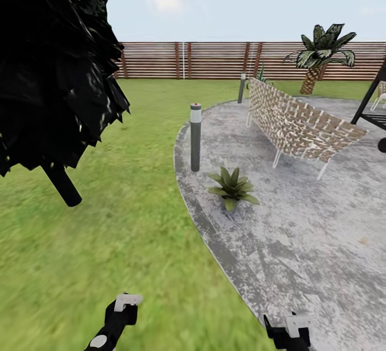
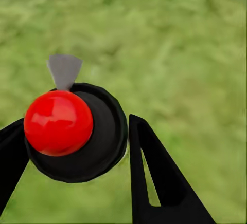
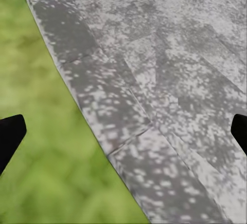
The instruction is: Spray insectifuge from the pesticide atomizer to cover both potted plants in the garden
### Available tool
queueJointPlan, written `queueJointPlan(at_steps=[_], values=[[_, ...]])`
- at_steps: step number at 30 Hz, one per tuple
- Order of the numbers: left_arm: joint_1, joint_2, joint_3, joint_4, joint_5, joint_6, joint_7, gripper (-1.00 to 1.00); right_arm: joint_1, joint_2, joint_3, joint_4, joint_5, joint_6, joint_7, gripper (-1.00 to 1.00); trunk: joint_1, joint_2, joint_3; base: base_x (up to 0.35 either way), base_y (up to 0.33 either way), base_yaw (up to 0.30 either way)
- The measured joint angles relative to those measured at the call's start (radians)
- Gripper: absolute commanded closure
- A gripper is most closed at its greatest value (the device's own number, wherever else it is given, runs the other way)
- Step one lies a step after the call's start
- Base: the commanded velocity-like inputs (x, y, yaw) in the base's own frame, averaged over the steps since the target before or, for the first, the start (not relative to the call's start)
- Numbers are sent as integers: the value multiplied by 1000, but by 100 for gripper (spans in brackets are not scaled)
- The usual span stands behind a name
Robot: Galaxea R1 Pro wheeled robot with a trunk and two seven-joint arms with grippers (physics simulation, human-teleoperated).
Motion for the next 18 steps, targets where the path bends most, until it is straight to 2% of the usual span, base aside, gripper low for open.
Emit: queueJointPlan(at_steps=[4,13,18], values=[[0,0,0,0,0,0,0,100,0,0,0,-1,0,0,0,-100,0,0,0,311,123,-1],[0,0,0,0,-1,0,0,100,0,1,0,-1,0,0,1,-100,0,0,0,336,10,-5],[0,0,0,0,-1,0,0,100,0,1,0,-2,0,0,2,-100,0,0,2,261,0,-175]])
